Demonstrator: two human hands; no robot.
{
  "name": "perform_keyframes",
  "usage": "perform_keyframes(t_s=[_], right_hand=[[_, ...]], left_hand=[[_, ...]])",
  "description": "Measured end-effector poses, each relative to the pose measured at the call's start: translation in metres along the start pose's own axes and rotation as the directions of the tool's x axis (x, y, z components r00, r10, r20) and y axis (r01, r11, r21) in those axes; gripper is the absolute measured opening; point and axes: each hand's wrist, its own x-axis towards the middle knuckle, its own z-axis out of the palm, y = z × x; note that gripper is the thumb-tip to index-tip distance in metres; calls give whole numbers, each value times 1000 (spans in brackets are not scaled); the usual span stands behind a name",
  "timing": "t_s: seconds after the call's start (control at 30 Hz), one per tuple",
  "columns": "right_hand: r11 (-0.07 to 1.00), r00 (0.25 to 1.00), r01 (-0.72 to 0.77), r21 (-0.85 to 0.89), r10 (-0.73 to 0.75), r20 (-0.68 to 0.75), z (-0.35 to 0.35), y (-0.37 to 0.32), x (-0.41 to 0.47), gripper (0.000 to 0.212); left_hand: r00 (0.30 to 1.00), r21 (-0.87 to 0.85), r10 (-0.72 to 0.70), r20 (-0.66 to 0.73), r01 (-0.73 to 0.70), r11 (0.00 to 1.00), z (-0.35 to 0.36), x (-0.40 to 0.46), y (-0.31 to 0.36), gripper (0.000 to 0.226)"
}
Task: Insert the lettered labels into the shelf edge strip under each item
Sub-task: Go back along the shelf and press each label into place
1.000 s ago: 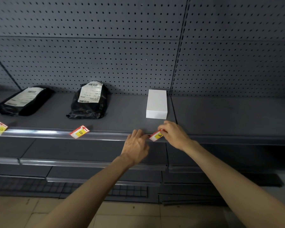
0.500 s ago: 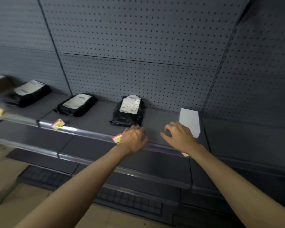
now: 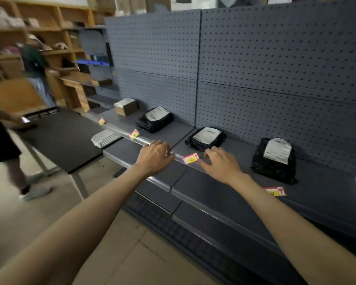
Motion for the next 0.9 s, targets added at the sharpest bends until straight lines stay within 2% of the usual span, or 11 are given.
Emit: perform_keyframes(t_s=[0.2, 0.43, 0.73, 0.9], right_hand=[[988, 989, 149, 33, -148, -17, 41, -112, 84, 36], [967, 968, 252, 38, -252, 6, 106, -202, 194, 39], [977, 978, 208, 50, -209, 20, 196, -274, 364, 39], [982, 983, 177, 64, -180, 46, 229, -304, 437, 38]], left_hand=[[990, 75, -142, -18, 143, 987, -36, -17, -134, 34], [967, 117, -250, -45, 254, 960, -39, -10, -275, 36], [972, 175, -235, 8, 230, 957, -26, 83, -443, 39], [974, 142, -226, 21, 221, 965, -22, 140, -516, 39]])
